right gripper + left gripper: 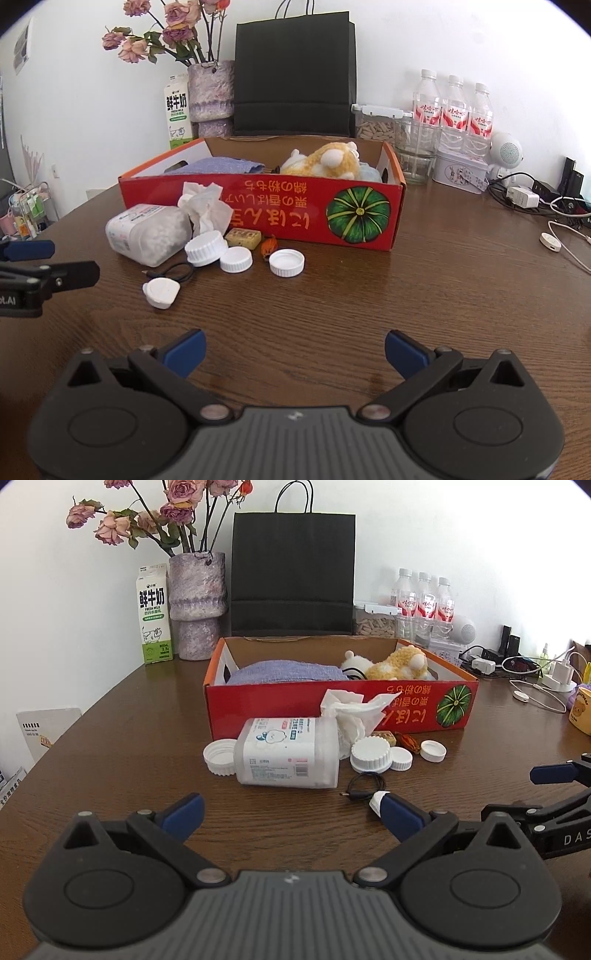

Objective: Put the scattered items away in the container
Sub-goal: 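Withdraw both tools from the box toward the remaining items, then grasp the white plug with the left tool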

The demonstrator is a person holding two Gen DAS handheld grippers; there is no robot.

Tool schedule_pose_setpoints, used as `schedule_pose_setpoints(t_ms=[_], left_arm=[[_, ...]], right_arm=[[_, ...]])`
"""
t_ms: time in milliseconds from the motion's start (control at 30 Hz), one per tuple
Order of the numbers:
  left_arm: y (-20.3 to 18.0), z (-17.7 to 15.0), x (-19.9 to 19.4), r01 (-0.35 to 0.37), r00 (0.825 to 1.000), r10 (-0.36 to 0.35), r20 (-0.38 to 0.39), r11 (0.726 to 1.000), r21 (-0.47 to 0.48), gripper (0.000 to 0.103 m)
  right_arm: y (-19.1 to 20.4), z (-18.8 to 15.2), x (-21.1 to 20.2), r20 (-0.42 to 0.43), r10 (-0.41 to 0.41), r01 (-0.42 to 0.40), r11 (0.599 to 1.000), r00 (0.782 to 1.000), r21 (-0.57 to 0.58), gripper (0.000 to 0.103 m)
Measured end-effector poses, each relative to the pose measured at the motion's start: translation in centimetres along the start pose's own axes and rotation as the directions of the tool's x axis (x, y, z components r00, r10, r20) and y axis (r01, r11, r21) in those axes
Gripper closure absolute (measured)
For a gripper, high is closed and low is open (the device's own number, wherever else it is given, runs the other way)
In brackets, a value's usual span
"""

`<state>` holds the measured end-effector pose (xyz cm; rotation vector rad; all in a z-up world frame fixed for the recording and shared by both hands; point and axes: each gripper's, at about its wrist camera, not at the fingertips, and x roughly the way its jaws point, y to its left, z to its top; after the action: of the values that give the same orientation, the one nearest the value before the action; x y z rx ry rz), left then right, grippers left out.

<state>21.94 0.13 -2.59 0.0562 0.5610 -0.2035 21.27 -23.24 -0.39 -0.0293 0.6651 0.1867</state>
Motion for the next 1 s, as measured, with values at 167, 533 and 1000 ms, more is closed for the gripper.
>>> schedule_pose_setpoints(t_ms=[167, 533, 1000], left_arm=[[-0.9, -0.1, 0.6, 0.015, 0.999, -0.015, -0.045, 1.0, -0.004, 0.0], [-4.7, 0.7, 2.8, 0.015, 0.996, -0.011, -0.087, 0.999, 0.041, 0.004], [-6.7, 1.0, 4.7, 0.022, 0.988, -0.019, -0.151, 1.0, 0.019, 0.073]], right_arm=[[-0.4, -0.1, -0.1, -0.006, 0.009, -0.009, 1.0, 1.0, 0.007, 0.0], [-3.0, 0.4, 0.7, -0.02, -0.03, 0.03, 1.0, 0.999, 0.001, 0.0], [-3.9, 0.8, 2.1, -0.023, 0.011, -0.011, 1.0, 1.0, 0.01, 0.0]])
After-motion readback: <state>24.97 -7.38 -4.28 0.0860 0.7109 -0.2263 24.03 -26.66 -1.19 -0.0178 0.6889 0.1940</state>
